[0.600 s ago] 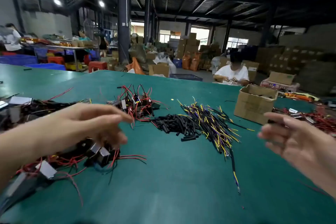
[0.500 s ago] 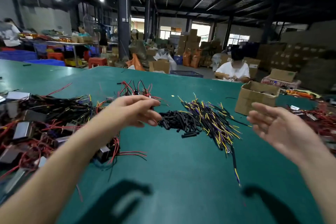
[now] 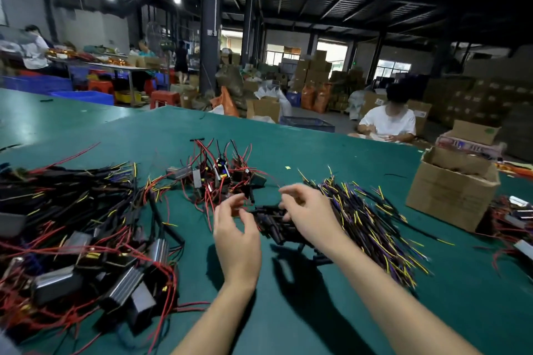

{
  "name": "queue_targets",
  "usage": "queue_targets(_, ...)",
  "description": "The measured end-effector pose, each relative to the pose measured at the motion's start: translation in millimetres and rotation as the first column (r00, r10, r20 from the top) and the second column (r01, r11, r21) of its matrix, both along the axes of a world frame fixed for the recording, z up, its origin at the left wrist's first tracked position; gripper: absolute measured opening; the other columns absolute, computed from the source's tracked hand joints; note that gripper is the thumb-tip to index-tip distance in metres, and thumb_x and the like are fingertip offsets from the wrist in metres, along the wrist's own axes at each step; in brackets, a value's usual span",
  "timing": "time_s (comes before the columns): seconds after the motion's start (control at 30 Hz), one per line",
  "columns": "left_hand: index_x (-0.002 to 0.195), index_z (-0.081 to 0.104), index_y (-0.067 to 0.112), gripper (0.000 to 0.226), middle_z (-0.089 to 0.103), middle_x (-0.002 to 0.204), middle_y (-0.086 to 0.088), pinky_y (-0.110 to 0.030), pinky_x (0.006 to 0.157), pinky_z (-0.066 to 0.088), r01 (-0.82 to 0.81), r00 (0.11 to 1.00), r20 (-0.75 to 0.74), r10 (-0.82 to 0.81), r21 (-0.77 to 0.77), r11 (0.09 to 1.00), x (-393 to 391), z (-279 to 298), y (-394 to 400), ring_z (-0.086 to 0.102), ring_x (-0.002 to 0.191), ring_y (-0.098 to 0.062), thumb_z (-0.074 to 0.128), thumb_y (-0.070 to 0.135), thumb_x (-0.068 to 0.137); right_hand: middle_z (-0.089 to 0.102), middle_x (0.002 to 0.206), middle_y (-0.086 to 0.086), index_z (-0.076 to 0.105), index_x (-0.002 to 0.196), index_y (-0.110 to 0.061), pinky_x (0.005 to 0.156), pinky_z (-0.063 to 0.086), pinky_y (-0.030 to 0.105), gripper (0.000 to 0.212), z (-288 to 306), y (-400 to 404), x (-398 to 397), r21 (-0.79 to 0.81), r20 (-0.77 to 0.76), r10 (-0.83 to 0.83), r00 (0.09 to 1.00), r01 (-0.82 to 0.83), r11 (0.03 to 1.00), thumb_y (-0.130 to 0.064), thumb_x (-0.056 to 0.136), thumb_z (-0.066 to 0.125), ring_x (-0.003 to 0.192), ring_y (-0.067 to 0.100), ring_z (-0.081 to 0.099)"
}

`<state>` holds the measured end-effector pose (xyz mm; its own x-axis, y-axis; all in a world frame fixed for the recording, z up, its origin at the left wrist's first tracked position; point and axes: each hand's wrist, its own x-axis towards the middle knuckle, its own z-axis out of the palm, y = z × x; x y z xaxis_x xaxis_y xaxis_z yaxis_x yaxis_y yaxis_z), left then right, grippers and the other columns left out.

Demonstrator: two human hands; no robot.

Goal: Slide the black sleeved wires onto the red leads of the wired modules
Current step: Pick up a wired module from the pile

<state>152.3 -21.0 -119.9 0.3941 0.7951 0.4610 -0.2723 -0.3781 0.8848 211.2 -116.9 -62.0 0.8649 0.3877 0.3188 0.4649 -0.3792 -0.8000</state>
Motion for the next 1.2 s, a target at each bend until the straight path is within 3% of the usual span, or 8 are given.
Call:
queue_targets(0.23,0.108,0.045,0.023,0.037,0.053,0.091,0.002,-0.031,0.076,0.044,-0.02,0.99,0.132,0.039,-0.145,0.989,5.5,1.2,1.5,0.052,0.087,-0.02,0.049,-0.006,0.085,0.071,0.097,0.005,0.071,0.097,-0.011,0.084,0.047,0.029,0.019,10.4,109.1,45.9,-0.058,0.058,0.015,0.998,-0.011,0.998,-0.017,0.089,0.055,0.094,0.021,0.063)
queue_targets(0.37,0.109,0.045,0.023,0.035,0.053,0.091,0.007,-0.033,0.072,0.043,-0.011,0.995,0.094,0.031,-0.207,0.978,6.9,0.1,2.3,0.052,0.081,-0.024,0.049,-0.003,0.086,0.058,0.13,0.009,0.056,0.128,-0.008,0.1,0.039,0.031,0.035,28.9,137.2,81.5,0.027,0.036,-0.092,0.995,0.091,0.995,-0.017,0.094,0.05,0.119,0.022,0.053)
queue_targets(0.5,0.109,0.046,0.023,0.035,0.053,0.096,0.009,-0.032,0.074,0.044,-0.016,0.996,0.08,0.038,-0.257,0.966,8.2,-0.3,4.5,0.052,0.082,-0.022,0.049,-0.003,0.086,0.034,0.152,0.008,0.031,0.148,-0.012,0.082,0.039,0.028,0.054,35.4,156.7,107.2,-0.188,0.021,0.072,0.997,-0.067,0.98,-0.01,0.096,0.042,0.095,0.018,0.047)
queue_targets(0.57,0.109,0.047,0.022,0.035,0.054,0.097,0.008,-0.039,0.08,0.046,-0.008,0.996,0.083,0.032,-0.275,0.961,8.3,-0.2,5.3,0.053,0.084,-0.012,0.049,-0.004,0.086,0.039,0.149,0.009,0.031,0.148,-0.013,0.081,0.043,0.031,0.057,33.2,161.9,115.1,-0.305,0.013,0.098,0.995,-0.089,0.948,-0.008,0.094,0.046,0.097,0.023,0.052)
queue_targets(0.67,0.106,0.047,0.025,0.036,0.054,0.099,0.007,-0.045,0.084,0.047,0.016,0.996,0.086,0.008,-0.274,0.962,8.6,-0.6,5.2,0.053,0.088,-0.009,0.049,-0.004,0.085,0.063,0.119,0.012,0.061,0.123,-0.008,0.09,0.047,0.033,0.034,31.2,162.0,121.5,-0.342,0.093,0.072,0.993,-0.036,0.939,-0.01,0.09,0.056,0.108,0.027,0.056)
queue_targets(0.8,0.106,0.046,0.027,0.036,0.053,0.102,0.003,-0.047,0.088,0.045,0.03,0.997,0.079,-0.011,-0.251,0.968,8.5,-4.0,6.1,0.052,0.094,-0.017,0.049,-0.003,0.085,0.073,0.092,0.012,0.075,0.093,-0.005,0.077,0.048,0.025,0.02,43.7,153.0,121.5,0.079,0.235,-0.077,0.969,0.06,0.995,-0.003,0.087,0.056,0.083,0.02,0.063)
queue_targets(0.93,0.117,0.047,0.027,0.041,0.052,0.108,0.002,-0.045,0.092,0.043,0.066,0.998,0.001,-0.068,-0.249,0.966,9.6,-7.9,8.1,0.052,0.101,-0.022,0.048,0.0,0.085,0.07,0.08,0.006,0.075,0.095,-0.006,0.074,0.049,0.028,0.019,72.5,138.9,112.5,0.512,0.146,-0.26,0.955,0.151,0.845,-0.002,0.089,0.058,0.073,0.014,0.058)
queue_targets(1.2,0.128,0.051,0.022,0.038,0.055,0.123,-0.001,-0.04,0.102,0.04,0.118,0.99,-0.052,-0.133,-0.232,0.965,11.6,-8.5,12.5,0.054,0.113,-0.021,0.051,0.011,0.092,0.065,0.082,0.009,0.066,0.105,0.005,0.082,0.057,0.036,0.017,119.3,93.4,69.6,0.819,-0.022,0.13,0.991,-0.056,0.571,-0.002,0.094,0.056,0.07,0.017,0.061)
